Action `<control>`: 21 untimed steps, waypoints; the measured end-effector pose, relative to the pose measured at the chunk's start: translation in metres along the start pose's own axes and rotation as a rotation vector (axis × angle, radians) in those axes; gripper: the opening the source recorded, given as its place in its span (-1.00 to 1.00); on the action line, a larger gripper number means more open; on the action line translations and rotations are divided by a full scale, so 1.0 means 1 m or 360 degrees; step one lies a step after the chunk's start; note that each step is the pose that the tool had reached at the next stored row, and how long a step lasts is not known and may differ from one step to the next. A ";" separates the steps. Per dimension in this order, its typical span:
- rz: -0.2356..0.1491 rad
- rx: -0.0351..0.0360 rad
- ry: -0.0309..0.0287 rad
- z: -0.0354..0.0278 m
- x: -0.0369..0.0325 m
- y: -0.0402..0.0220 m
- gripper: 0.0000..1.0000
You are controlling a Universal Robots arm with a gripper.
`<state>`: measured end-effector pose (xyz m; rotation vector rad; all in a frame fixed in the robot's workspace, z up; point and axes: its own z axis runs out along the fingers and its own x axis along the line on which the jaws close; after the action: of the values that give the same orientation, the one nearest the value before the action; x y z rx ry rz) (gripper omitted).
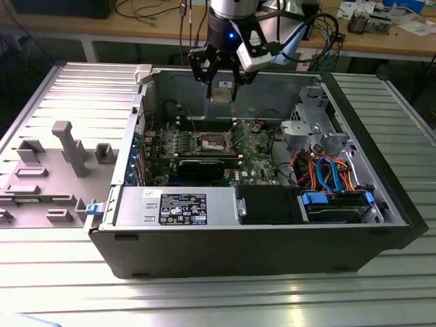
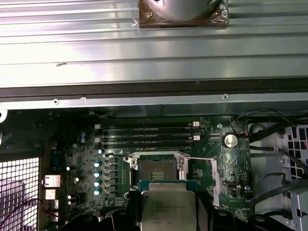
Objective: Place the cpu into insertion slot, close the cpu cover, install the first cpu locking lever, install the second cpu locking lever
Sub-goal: 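Place the cpu into insertion slot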
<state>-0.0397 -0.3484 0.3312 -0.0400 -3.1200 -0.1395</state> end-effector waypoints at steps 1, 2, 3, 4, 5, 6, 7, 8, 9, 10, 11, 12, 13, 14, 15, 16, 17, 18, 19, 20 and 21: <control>0.0000 0.0000 0.00001 0.0002 0.0000 0.0000 0.09; 0.0000 0.0000 0.00001 0.0003 0.0000 0.0000 0.09; 0.0000 0.0000 0.00000 0.0006 0.0000 -0.0001 0.09; 0.0000 0.0000 0.00000 0.0008 0.0000 -0.0001 0.09; 0.0000 0.0000 -0.00001 0.0010 0.0000 -0.0001 0.09; 0.0000 0.0000 0.00000 0.0012 0.0000 -0.0001 0.09; 0.0000 0.0000 -0.00001 0.0013 0.0000 -0.0001 0.09; 0.0001 0.0000 0.00000 0.0013 0.0000 -0.0001 0.09; 0.0002 0.0000 -0.00001 0.0013 0.0000 -0.0001 0.09; 0.0006 0.0000 -0.00005 0.0013 0.0000 -0.0001 0.09; 0.0008 0.0000 -0.00008 0.0013 0.0000 -0.0001 0.09; 0.0010 0.0000 -0.00008 0.0013 0.0000 -0.0001 0.09; 0.0014 0.0000 -0.00013 0.0013 0.0000 -0.0001 0.09; 0.0017 0.0000 -0.00015 0.0013 0.0000 -0.0001 0.09; 0.0020 0.0000 -0.00018 0.0013 0.0000 -0.0001 0.09; 0.0023 -0.0001 -0.00021 0.0013 0.0000 -0.0001 0.09; 0.0024 -0.0001 -0.00022 0.0013 0.0000 -0.0001 0.09; 0.0026 -0.0001 -0.00023 0.0013 0.0000 -0.0001 0.09; 0.0027 -0.0001 -0.00025 0.0013 0.0000 -0.0001 0.09; 0.0028 -0.0001 -0.00025 0.0013 0.0000 -0.0001 0.09; 0.0028 -0.0001 -0.00026 0.0013 0.0000 -0.0001 0.09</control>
<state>-0.0397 -0.3484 0.3300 -0.0680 -3.1203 -0.1398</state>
